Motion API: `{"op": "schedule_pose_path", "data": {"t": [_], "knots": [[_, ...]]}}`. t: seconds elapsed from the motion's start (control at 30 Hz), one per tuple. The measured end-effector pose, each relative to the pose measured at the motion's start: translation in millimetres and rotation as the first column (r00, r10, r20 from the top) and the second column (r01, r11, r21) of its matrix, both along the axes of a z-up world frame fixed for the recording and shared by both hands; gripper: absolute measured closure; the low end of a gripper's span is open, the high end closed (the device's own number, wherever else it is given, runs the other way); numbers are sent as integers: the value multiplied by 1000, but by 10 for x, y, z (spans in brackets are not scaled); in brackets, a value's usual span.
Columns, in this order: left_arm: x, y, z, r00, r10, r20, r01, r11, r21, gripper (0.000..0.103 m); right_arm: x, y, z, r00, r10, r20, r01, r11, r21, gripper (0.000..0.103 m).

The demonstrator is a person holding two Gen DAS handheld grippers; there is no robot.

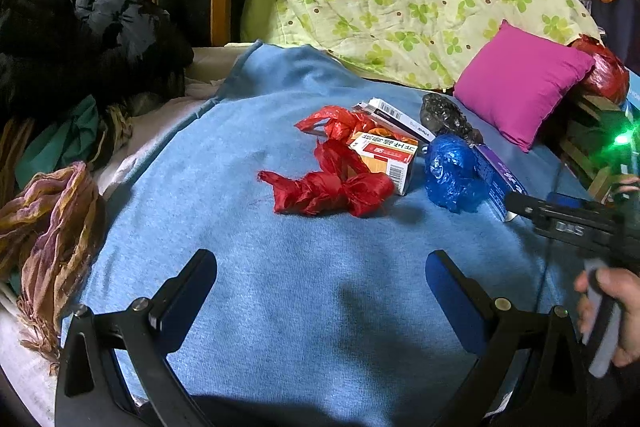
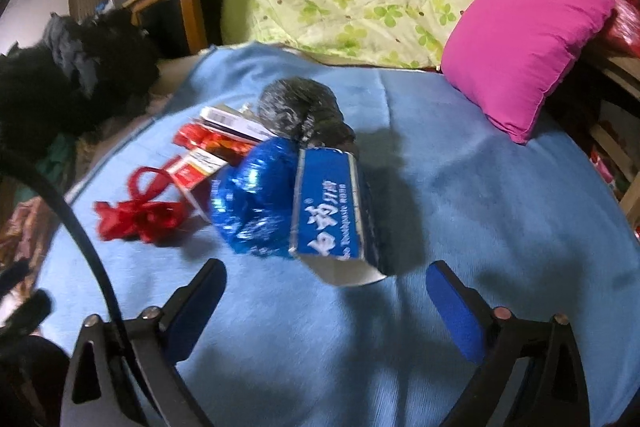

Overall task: Collect trash
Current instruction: 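Move the right tool toward the blue-and-white toothpaste box, then close the right tool on the toothpaste box while the left tool grasps the red bag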

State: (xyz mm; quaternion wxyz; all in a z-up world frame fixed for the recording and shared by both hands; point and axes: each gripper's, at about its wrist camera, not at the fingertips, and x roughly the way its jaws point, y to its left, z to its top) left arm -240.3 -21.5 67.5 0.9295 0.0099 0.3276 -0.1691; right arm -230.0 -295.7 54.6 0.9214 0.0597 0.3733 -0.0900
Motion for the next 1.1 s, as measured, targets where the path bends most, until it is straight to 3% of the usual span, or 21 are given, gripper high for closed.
{"op": "schedule_pose_path", "data": {"t": [0.3, 0.43, 0.57, 0.9, 1.1], "knots": [[46, -86, 7, 1000, -20, -16, 20, 999, 36, 0, 231, -176, -102, 999, -25, -42, 26, 1000, 15, 30], [133, -172, 37, 1000, -30, -6, 30, 997, 75, 0, 264, -216, -105, 999, -29, -37, 30, 999, 28, 60], [290, -251, 37, 1000, -30, -6, 30, 994, 108, 0, 256, -262, -112, 999, -28, -22, 30, 998, 55, 61], [987, -501, -70, 993, -8, -121, 20, 995, 97, 0, 164, -318, -92, 1000, -24, 13, 22, 992, 122, 61], [1341, -597, -289, 980, 24, -196, 5, 989, 149, 0, 134, -276, -58, 999, -6, 33, 2, 993, 120, 61]]}}
